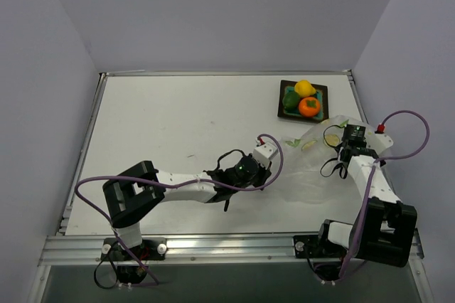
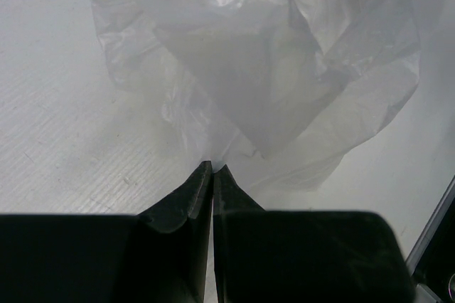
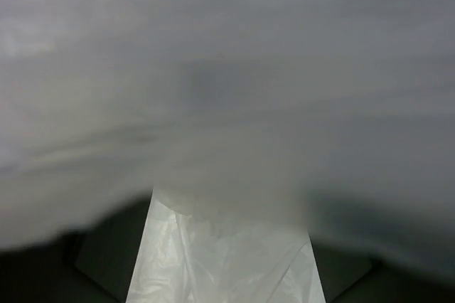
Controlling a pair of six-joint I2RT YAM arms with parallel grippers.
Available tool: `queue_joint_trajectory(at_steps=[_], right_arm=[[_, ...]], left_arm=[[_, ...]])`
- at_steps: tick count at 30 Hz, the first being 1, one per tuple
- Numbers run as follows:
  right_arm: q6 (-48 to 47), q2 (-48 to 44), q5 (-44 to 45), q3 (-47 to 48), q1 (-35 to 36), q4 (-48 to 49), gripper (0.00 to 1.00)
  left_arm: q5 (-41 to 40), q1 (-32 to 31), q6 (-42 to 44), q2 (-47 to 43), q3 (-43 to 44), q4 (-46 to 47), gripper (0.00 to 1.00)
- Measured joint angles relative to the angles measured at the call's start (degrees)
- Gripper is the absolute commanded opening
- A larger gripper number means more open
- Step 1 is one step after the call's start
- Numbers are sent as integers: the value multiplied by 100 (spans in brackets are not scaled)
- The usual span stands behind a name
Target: Take the fake fruits out of the plastic bag
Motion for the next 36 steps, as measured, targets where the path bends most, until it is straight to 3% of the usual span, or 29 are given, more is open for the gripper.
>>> queue_joint_trajectory(at_steps=[4, 5, 6, 9, 12, 19, 23, 30, 34, 36], right_arm=[[-133, 330, -81, 9, -7, 289, 84], [-151, 422, -127, 13, -2, 385, 76], [-173, 529, -184, 17, -2, 485, 46], [-236, 835, -492, 11, 15, 798, 11], [-286, 881, -850, -59, 136, 1104, 0], [-575, 579, -1681, 35, 837, 1303, 0], [-752, -46, -2170, 249, 992, 1281, 0], [-706, -944, -2186, -48, 271, 1451, 2], [-610, -487, -1939, -426, -214, 1311, 8], [-575, -160, -1919, -496, -216, 1207, 18]], left_arm=[[2, -7, -4, 0, 0, 22, 2], [4, -9, -4, 0, 0, 24, 2], [2, -11, -4, 0, 0, 24, 2], [2, -22, -4, 0, 0, 26, 2], [0, -37, -4, 0, 0, 26, 2], [0, -48, -4, 2, 0, 22, 2], [-9, -48, 2, 2, 0, 22, 2], [-20, -48, 2, 2, 0, 22, 2], [-24, -48, 2, 2, 0, 22, 2], [-24, -48, 2, 2, 0, 20, 2]])
